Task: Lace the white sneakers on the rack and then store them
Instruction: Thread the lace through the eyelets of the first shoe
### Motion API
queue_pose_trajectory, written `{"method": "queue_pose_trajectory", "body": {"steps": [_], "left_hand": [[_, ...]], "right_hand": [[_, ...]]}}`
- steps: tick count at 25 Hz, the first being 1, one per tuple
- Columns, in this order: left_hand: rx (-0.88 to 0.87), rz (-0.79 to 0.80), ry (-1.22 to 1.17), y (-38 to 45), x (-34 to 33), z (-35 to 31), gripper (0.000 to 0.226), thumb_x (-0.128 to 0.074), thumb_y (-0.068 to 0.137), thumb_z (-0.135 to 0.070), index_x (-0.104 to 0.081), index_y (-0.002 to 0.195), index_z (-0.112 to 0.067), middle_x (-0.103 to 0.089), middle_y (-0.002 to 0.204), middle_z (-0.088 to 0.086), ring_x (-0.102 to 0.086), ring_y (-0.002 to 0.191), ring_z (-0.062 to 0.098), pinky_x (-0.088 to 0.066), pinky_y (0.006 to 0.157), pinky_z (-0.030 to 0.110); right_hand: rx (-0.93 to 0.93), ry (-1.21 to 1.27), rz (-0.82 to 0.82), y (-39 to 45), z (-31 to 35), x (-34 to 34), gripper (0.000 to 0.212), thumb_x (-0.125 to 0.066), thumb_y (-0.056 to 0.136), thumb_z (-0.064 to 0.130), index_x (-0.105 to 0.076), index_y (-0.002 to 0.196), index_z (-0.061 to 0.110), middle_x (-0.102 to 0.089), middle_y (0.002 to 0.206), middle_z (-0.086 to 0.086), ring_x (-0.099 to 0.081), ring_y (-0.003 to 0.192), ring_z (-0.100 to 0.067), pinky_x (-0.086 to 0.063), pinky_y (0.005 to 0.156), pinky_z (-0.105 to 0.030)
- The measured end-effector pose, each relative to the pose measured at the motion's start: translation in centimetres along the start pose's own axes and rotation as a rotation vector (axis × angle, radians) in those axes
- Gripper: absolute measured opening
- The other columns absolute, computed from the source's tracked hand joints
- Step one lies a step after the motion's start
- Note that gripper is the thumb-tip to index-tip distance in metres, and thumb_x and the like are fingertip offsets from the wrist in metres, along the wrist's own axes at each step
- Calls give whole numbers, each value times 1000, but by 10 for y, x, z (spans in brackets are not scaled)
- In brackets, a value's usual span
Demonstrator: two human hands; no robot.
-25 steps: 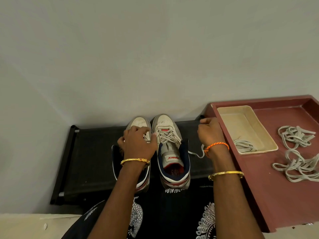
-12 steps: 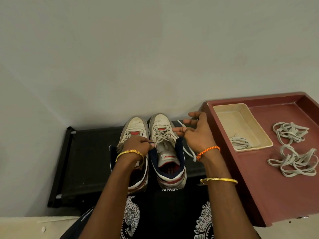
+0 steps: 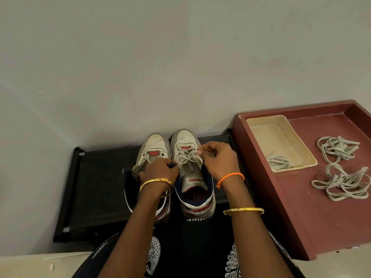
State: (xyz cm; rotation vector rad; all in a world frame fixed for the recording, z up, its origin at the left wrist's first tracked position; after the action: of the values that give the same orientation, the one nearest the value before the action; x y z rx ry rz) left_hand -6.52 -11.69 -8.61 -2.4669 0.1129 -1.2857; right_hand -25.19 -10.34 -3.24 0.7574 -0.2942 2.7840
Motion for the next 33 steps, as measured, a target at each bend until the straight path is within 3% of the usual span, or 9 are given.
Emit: {"method": "queue_pose_trajectory", "body": {"steps": [3,5,8,11,17,21,25,29,33], "left_hand": [[29,20,-92,4,2,4,20,-61,87,-25,-73,101,-18,-69,106,5,-59,103,26,-45,97,42],[46,37,-123,8,2,8,20,-59,88,-18,-72,103,-13,-68,109,7,-58,103,24,-44,97,34],[28,81,-66,10,3,5,23,-56,91,-16,-70,107,-7,-65,117,9,-55,110,25,-38,95,27],[21,136,41,13,0,5,27,-52,94,-19,-67,114,-8,-61,126,7,-51,117,25,-34,96,22],[73,50,-278,8,4,12,22,-63,86,-9,-70,107,-9,-67,109,7,-56,99,19,-40,89,25],[75,29,-406,1,7,10,22,-66,83,-4,-71,104,-6,-66,100,8,-56,94,17,-40,85,25],[20,89,-384,-3,7,5,23,-67,84,-9,-69,107,-6,-66,106,7,-52,93,12,-38,84,24],[73,187,-429,1,4,9,28,-52,95,-34,-69,104,-14,-61,104,3,-50,102,19,-35,98,31],[-87,129,-273,10,9,-6,22,-53,94,-14,-70,105,-7,-66,101,6,-54,91,15,-38,87,24]], "right_hand": [[50,-259,21,-5,2,-13,7,-68,85,19,-73,89,21,-46,106,1,-38,105,-14,-35,92,-29],[39,-249,86,-7,-3,-24,8,-68,85,15,-73,90,18,-45,113,-3,-40,112,-20,-38,97,-31],[8,-147,122,-6,-8,-28,9,-68,84,9,-73,92,11,-47,115,-7,-50,111,-22,-40,90,-19],[-15,-135,125,-4,-11,-29,8,-67,85,10,-72,91,11,-47,116,-7,-53,109,-21,-38,85,-17],[25,-194,112,-4,-7,-45,8,-68,85,14,-73,90,17,-45,114,-5,-47,111,-22,-45,97,-33],[59,-348,80,-11,1,-54,12,-67,86,23,-72,97,22,-42,124,-2,-38,118,-21,-34,100,-36],[41,-381,43,-11,1,-53,13,-67,85,24,-71,97,22,-40,127,0,-34,120,-20,-27,100,-35],[9,-302,66,-9,-2,-57,11,-68,84,19,-73,94,21,-43,129,2,-34,123,-19,-26,100,-36],[-41,-258,39,-7,-9,-57,9,-71,83,20,-70,91,22,-42,134,1,-35,126,-20,-25,102,-37]]}}
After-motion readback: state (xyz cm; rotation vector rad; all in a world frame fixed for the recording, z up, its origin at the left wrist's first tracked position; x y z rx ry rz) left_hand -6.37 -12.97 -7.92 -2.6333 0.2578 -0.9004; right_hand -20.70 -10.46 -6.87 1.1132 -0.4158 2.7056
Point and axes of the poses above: each hand's wrist, its own y-axis towards the middle knuckle, its own x-axis out of the back of the hand, z = x × y, the point moved 10 cm from there along y, towards the middle knuckle
